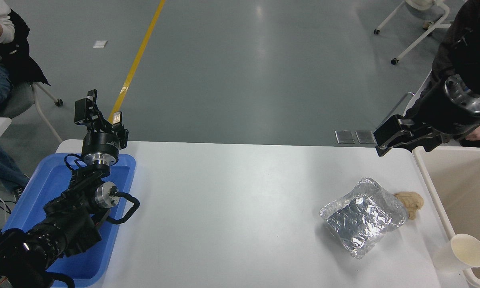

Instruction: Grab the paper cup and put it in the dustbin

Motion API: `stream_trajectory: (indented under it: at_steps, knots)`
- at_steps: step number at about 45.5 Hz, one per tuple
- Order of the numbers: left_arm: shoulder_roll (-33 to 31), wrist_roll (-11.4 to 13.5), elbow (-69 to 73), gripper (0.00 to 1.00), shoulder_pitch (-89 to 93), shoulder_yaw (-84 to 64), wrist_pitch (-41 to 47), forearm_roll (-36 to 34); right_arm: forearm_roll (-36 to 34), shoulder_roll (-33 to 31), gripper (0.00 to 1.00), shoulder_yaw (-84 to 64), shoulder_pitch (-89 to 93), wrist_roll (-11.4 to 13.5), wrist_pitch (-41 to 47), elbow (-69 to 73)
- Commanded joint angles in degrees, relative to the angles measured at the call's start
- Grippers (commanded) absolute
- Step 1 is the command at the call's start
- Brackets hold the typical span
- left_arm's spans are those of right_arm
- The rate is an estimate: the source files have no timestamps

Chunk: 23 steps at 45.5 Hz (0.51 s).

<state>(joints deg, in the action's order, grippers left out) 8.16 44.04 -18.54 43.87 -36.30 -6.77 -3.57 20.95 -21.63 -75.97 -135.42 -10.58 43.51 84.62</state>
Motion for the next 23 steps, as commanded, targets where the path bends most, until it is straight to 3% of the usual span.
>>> stream_trajectory:
  at_steps: [1,12,23]
  knots:
    - [0.02,-0.01,0.0,1.0,0.08,0.0,0.0,-0.03,-1.26,-0.26,1.0,-0.06,-1.25,-0.31,1.49,1.95]
    - [-0.07,-0.01,0.0,1.0,0.08,0.0,0.0,-0.03,0.58,-2.45,1.0,-0.85,1.12,-0.23,0.43,1.86]
    - [-0.07,0.08,0.0,1.0,0.08,0.09,0.0,-0.03,13.23,-9.92,1.0,-2.61,4.2,-0.23,-0.71,1.69]
